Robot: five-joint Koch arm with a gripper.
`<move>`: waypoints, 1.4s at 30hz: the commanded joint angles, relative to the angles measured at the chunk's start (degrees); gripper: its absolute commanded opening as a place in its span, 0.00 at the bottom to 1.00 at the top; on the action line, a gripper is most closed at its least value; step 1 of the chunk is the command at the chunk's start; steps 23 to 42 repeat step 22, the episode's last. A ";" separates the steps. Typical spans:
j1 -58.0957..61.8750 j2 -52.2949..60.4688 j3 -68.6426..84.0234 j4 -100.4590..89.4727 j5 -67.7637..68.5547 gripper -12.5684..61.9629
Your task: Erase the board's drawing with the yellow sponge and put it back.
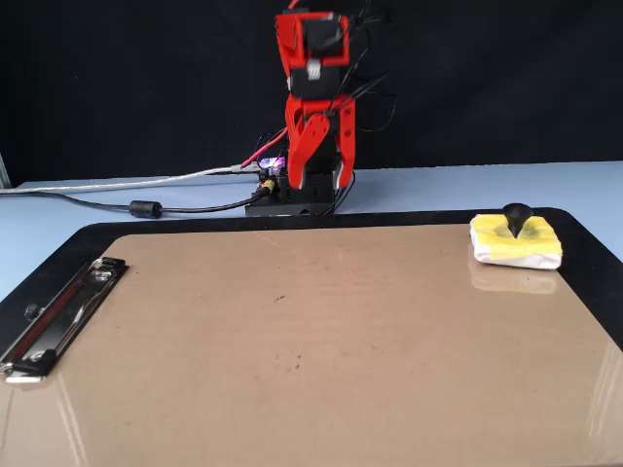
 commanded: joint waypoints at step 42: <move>11.95 2.99 10.55 -0.09 0.35 0.63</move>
